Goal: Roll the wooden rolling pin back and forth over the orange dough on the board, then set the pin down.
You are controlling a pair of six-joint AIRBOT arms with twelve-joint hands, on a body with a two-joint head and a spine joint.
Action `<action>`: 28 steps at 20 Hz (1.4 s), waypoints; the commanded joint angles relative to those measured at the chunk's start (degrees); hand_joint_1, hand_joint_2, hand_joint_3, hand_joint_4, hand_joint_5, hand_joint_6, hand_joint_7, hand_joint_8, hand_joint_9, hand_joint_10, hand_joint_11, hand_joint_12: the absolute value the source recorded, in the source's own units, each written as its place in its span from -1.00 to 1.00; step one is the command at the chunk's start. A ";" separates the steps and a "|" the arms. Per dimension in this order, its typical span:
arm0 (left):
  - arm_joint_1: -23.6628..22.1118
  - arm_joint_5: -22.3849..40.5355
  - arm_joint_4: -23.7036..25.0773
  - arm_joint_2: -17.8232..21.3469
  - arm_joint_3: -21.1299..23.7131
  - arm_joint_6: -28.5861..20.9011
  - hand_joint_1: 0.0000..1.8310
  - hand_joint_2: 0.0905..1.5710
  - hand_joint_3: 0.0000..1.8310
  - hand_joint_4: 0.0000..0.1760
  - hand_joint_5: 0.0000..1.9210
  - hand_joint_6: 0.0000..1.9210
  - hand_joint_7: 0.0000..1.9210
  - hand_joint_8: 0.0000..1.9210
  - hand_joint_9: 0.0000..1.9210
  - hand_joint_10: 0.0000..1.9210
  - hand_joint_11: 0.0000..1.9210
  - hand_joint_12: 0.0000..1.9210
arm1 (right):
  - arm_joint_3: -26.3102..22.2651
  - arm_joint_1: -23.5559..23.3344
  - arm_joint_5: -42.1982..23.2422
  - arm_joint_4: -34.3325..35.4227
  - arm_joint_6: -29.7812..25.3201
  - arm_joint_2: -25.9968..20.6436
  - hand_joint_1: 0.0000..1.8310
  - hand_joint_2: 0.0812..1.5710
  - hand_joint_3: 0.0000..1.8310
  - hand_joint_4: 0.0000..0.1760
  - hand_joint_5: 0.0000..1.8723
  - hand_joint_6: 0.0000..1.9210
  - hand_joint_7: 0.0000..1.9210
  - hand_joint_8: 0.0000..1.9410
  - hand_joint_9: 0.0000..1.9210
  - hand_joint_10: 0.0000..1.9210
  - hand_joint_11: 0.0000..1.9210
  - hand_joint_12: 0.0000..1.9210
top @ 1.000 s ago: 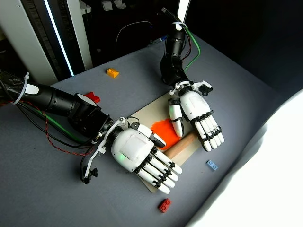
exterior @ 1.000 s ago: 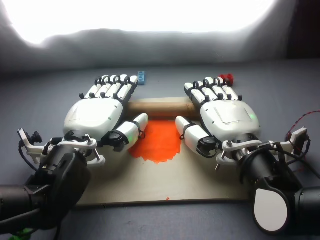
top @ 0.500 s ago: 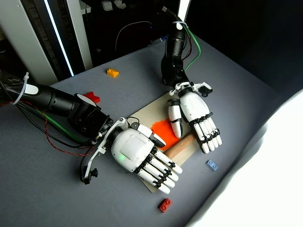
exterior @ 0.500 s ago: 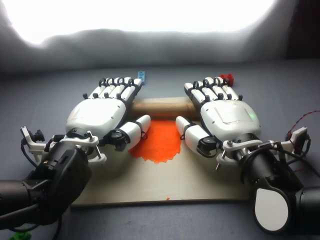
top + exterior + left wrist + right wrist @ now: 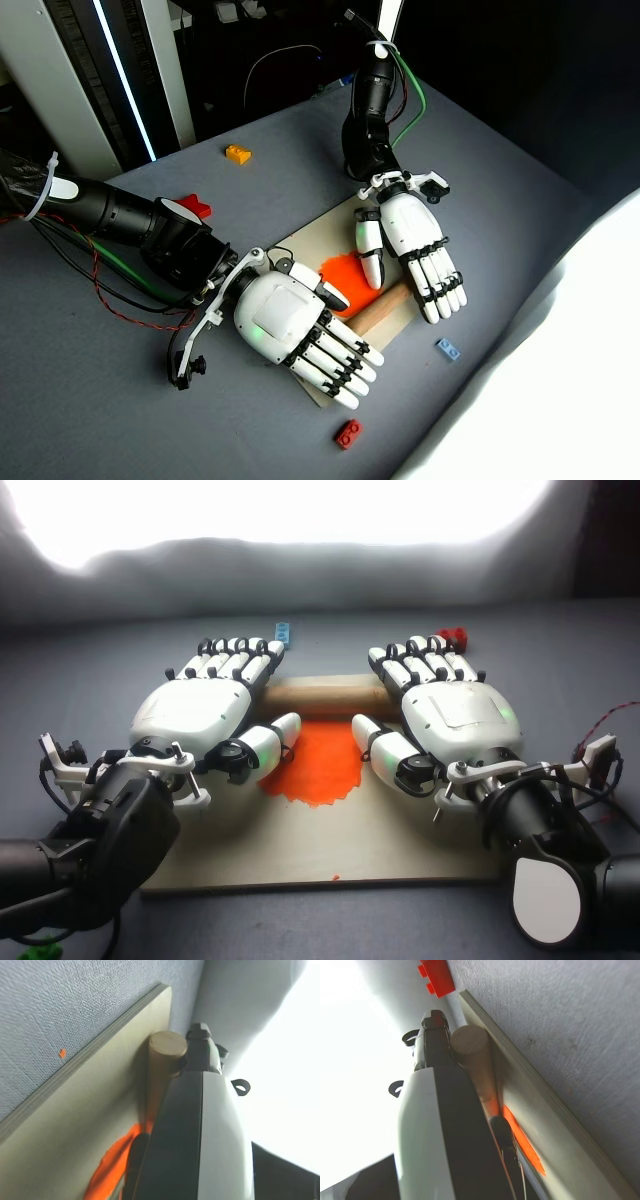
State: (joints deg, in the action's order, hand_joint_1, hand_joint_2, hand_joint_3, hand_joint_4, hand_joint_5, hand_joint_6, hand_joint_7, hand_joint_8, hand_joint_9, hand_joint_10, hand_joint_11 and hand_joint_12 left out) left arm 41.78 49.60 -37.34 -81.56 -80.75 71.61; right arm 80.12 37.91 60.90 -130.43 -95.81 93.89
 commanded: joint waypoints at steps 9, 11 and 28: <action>-0.01 3.58 1.18 1.65 1.81 0.46 -1.00 0.93 -1.00 -1.00 -0.76 -0.99 -0.73 -0.99 -0.78 -0.99 -1.00 -0.64 | -0.30 0.29 4.52 -2.82 0.05 -0.43 -1.00 0.97 -1.00 -1.00 -0.61 -0.97 -0.64 -0.99 -0.72 -0.97 -1.00 -0.41; 0.01 3.58 1.17 1.90 2.16 0.45 -1.00 0.93 -1.00 -1.00 -0.71 -0.98 -0.67 -0.99 -0.72 -0.98 -1.00 -0.51 | -0.54 0.45 4.69 -2.83 0.30 -0.51 -1.00 0.97 -1.00 -1.00 -0.60 -0.98 -0.62 -0.99 -0.70 -0.98 -1.00 -0.37; 4.97 13.17 1.25 3.87 7.69 -1.05 -1.00 0.93 -1.00 -1.00 -0.70 -1.00 -0.65 -1.00 -0.70 -1.00 -1.00 -0.56 | -3.82 2.31 7.07 -2.83 2.03 -1.78 -1.00 0.97 -1.00 -1.00 -0.56 -0.99 -0.58 -1.00 -0.66 -1.00 -1.00 -0.31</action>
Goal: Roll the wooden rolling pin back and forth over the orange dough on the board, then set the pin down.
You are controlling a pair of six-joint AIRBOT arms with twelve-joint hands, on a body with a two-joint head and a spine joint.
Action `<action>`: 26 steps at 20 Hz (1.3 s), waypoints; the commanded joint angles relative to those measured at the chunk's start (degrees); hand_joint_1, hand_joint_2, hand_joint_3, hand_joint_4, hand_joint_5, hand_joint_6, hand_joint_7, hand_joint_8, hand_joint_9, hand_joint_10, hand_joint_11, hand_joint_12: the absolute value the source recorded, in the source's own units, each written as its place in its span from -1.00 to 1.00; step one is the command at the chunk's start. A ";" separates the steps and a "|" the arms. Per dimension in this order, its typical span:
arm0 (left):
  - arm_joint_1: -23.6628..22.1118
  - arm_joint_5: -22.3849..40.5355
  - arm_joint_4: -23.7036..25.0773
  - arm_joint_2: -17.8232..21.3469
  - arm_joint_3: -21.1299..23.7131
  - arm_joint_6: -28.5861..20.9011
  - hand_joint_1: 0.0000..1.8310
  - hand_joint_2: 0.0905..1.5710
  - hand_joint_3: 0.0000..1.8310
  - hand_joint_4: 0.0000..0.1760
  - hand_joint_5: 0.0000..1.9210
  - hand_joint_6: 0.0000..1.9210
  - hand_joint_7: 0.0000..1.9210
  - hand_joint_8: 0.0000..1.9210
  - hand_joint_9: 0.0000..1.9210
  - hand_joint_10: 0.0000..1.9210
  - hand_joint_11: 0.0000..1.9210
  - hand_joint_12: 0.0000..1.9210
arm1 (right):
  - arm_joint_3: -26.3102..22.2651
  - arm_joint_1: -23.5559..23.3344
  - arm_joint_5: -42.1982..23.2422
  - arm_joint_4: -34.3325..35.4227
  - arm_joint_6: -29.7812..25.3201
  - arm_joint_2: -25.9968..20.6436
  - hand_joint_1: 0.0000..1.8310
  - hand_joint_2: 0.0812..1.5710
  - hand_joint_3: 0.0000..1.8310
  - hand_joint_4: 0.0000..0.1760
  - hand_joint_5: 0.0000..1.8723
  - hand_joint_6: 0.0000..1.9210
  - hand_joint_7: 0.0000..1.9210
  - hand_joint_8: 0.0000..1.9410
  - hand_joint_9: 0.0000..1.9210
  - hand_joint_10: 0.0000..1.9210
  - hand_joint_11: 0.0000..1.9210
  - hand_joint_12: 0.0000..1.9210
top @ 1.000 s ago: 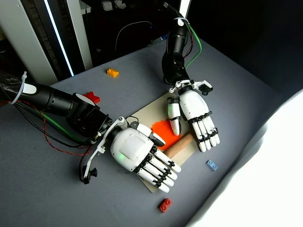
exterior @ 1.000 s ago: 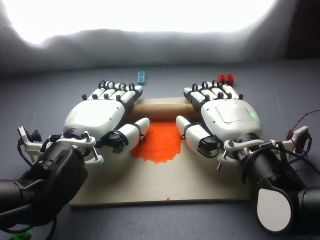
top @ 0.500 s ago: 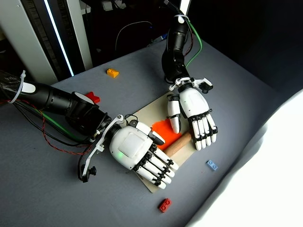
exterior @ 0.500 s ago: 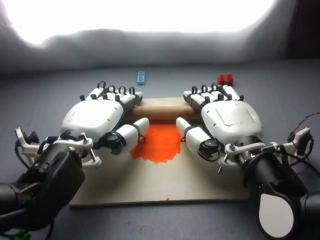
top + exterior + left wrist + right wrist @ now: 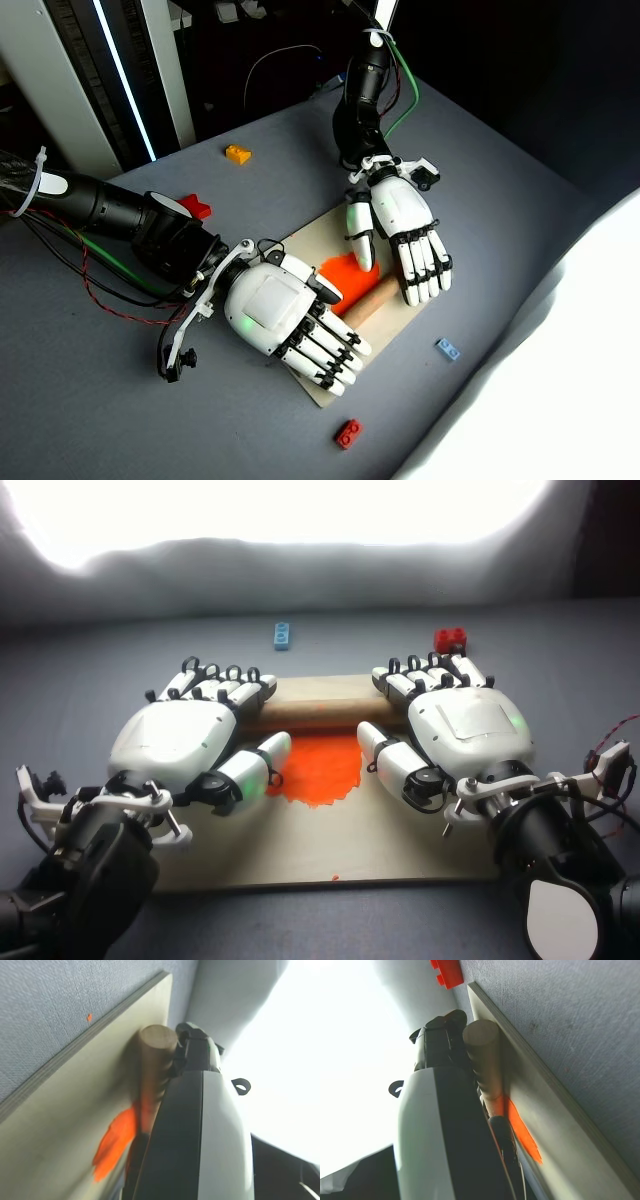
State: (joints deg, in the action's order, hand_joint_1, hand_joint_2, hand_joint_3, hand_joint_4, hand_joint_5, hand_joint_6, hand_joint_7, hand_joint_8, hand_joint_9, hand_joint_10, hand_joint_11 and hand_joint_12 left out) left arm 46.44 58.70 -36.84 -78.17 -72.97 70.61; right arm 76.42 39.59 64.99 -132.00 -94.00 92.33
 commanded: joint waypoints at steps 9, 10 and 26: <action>2.40 6.71 0.82 0.95 2.27 -0.75 -1.00 0.93 -1.00 -1.00 -0.70 -0.99 -0.64 -0.99 -0.70 -0.99 -1.00 -0.55 | -1.49 1.37 3.42 -1.25 0.62 -0.68 -1.00 0.97 -1.00 -1.00 -0.56 -0.99 -0.58 -1.00 -0.66 -1.00 -1.00 -0.36; 2.55 6.94 0.84 0.95 2.42 -0.91 -1.00 0.93 -1.00 -1.00 -0.71 -1.00 -0.65 -1.00 -0.70 -1.00 -1.00 -0.57 | -1.70 1.41 3.47 -1.25 0.68 -0.74 -1.00 0.97 -1.00 -1.00 -0.53 -0.98 -0.56 -0.99 -0.65 -1.00 -1.00 -0.32; 6.74 12.94 3.80 0.01 3.15 -3.73 -1.00 0.94 -1.00 -1.00 -0.68 -1.00 -0.65 -1.00 -0.70 -1.00 -1.00 -0.50 | -4.49 1.54 4.78 -1.24 1.54 -1.73 -1.00 0.97 -1.00 -1.00 -0.54 -0.99 -0.58 -1.00 -0.66 -1.00 -1.00 -0.34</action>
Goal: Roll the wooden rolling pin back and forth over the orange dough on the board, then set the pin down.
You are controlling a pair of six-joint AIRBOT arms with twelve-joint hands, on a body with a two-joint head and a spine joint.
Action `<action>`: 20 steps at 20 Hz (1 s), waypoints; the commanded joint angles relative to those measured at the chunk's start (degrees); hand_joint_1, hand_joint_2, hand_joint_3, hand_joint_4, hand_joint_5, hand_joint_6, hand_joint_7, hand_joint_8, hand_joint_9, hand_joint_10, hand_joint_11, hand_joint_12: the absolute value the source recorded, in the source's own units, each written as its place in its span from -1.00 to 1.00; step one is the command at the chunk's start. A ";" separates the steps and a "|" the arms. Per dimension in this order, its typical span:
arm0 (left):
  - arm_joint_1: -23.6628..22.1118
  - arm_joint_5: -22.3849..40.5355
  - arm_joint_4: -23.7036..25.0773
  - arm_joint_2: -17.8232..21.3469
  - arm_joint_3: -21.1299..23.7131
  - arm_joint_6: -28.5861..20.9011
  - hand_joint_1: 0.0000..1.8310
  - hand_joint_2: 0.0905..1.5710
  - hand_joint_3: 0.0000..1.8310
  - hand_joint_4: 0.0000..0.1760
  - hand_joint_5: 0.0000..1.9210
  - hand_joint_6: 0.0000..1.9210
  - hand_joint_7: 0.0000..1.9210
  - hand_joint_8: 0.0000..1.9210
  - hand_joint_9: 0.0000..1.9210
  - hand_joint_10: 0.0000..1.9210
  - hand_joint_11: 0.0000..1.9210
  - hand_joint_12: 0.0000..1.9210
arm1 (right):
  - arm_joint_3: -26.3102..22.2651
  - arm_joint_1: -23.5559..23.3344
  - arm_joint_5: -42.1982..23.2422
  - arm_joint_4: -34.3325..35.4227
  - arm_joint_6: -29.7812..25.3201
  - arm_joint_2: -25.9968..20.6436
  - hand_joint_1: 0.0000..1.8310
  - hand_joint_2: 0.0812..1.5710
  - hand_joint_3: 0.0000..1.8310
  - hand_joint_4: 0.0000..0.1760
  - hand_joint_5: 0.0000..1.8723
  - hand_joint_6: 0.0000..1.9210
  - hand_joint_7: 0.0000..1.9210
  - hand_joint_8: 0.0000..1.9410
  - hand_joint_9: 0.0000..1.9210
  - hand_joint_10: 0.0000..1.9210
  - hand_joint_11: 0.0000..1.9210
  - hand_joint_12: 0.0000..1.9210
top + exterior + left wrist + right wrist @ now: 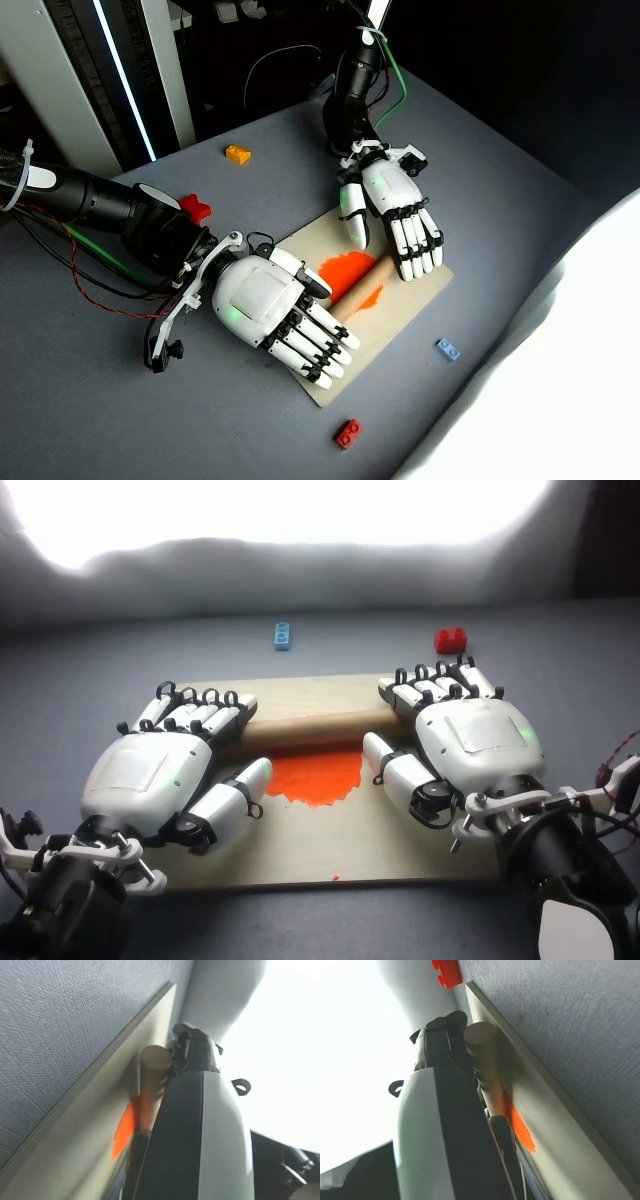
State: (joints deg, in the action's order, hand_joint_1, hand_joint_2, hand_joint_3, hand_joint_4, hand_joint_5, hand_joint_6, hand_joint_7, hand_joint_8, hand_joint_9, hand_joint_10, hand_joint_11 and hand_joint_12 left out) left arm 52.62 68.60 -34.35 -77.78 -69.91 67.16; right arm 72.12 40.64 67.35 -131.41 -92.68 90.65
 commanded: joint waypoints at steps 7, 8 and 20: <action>1.64 3.03 1.39 -0.10 1.46 -0.84 -1.00 0.94 -1.00 -1.00 -0.69 -1.00 -0.63 -0.99 -0.67 -0.99 -1.00 -0.49 | -1.57 0.76 3.04 -1.83 0.56 -0.71 -1.00 0.97 -1.00 -1.00 -0.55 -1.00 -0.58 -1.00 -0.66 -1.00 -1.00 -0.34; 1.84 3.04 1.44 0.04 1.79 -0.96 -1.00 0.94 -1.00 -1.00 -0.69 -1.00 -0.64 -1.00 -0.68 -1.00 -1.00 -0.50 | -1.79 0.77 3.12 -1.83 0.57 -0.81 -1.00 0.97 -1.00 -1.00 -0.55 -1.00 -0.58 -1.00 -0.66 -1.00 -1.00 -0.34; 3.18 3.03 1.58 2.61 5.65 -1.37 -1.00 0.93 -1.00 -1.00 -0.70 -1.00 -0.64 -1.00 -0.70 -1.00 -1.00 -0.56 | -4.33 1.38 3.70 -1.82 1.09 -2.03 -1.00 0.97 -1.00 -1.00 -0.54 -1.00 -0.56 -1.00 -0.64 -1.00 -1.00 -0.33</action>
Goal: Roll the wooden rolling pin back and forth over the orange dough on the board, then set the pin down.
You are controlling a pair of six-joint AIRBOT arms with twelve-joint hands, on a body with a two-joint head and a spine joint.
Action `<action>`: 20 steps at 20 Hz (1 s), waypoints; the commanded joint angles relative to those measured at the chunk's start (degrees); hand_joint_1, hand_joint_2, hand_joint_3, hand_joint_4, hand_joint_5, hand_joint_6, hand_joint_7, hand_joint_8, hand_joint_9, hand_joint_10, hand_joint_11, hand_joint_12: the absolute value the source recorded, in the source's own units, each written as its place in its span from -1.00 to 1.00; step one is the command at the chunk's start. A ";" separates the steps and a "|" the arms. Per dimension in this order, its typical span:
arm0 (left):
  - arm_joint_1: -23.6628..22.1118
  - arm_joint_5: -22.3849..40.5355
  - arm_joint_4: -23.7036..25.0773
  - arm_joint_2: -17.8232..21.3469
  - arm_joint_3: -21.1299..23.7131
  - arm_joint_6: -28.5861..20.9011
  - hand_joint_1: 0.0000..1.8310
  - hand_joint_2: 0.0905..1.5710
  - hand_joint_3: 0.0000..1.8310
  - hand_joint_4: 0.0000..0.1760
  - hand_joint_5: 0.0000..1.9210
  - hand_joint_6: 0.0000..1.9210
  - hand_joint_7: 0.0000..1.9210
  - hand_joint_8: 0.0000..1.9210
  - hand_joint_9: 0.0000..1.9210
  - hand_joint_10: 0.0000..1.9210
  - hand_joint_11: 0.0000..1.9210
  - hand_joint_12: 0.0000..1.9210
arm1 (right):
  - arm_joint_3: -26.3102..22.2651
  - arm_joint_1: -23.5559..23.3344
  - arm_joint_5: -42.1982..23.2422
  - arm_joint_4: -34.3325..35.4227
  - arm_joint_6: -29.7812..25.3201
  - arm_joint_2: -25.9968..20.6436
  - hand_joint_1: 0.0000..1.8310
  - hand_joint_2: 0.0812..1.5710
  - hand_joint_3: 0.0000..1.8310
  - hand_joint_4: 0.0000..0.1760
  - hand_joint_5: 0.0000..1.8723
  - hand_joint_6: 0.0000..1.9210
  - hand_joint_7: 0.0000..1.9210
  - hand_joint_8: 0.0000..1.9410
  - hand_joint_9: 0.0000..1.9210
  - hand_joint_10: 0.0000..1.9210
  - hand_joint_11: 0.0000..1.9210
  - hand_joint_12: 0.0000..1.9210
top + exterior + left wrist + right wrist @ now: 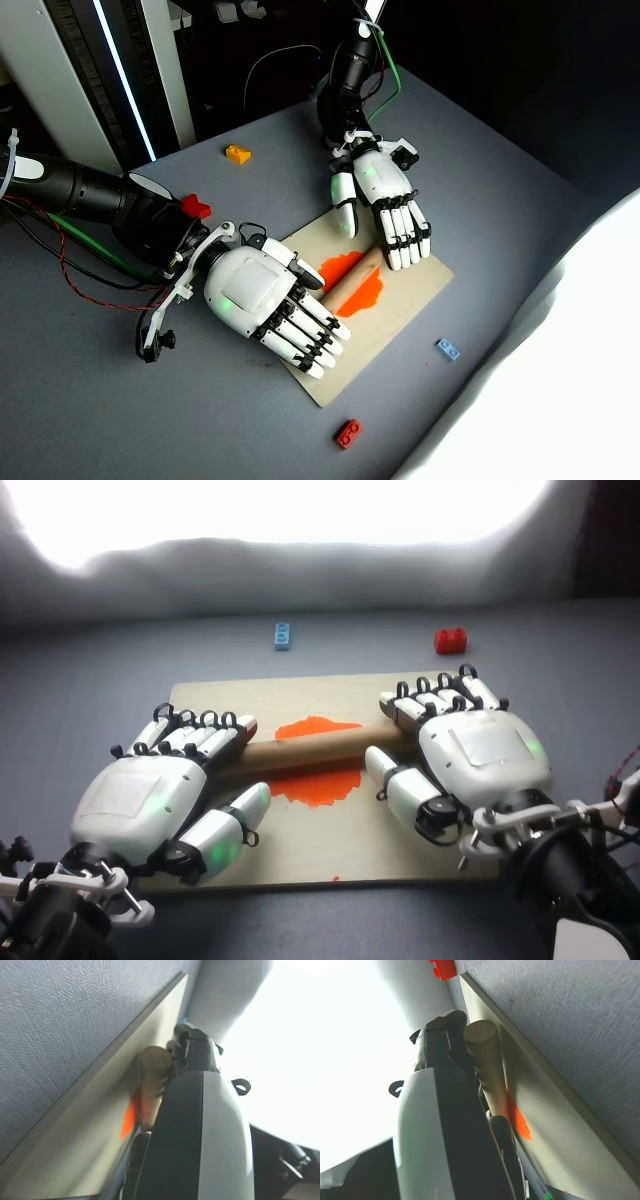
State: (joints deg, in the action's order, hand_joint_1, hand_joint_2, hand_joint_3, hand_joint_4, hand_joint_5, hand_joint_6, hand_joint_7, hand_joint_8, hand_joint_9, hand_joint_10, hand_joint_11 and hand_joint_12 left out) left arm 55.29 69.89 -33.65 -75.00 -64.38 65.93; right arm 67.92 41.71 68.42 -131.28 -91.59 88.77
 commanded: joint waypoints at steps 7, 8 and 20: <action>1.15 1.74 1.16 1.02 2.33 -0.32 -1.00 0.93 -1.00 -1.00 -0.69 -1.00 -0.63 -1.00 -0.68 -1.00 -1.00 -0.50 | -1.04 0.90 3.86 -1.95 0.66 -0.39 -1.00 0.97 -1.00 -1.00 -0.55 -1.00 -0.56 -1.00 -0.63 -1.00 -1.00 -0.32; 1.27 1.74 1.17 1.14 2.71 -0.32 -1.00 0.93 -1.00 -1.00 -0.68 -1.00 -0.63 -1.00 -0.68 -1.00 -1.00 -0.49 | -1.26 1.07 4.12 -1.95 0.84 -0.44 -1.00 0.97 -1.00 -1.00 -0.55 -1.00 -0.57 -1.00 -0.63 -1.00 -1.00 -0.34; 1.63 1.69 2.65 2.09 4.52 -1.06 -1.00 0.93 -1.00 -1.00 -0.69 -1.00 -0.64 -1.00 -0.69 -1.00 -1.00 -0.54 | -3.50 2.38 7.66 -1.96 3.68 -0.73 -1.00 0.98 -1.00 -1.00 -0.58 -1.00 -0.59 -1.00 -0.65 -1.00 -1.00 -0.34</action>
State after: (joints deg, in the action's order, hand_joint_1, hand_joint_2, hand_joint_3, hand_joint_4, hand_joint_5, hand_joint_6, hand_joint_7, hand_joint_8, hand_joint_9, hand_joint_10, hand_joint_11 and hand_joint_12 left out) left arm 56.62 69.71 -32.47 -72.93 -60.12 65.21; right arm 64.34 43.81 72.58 -130.82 -88.05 88.23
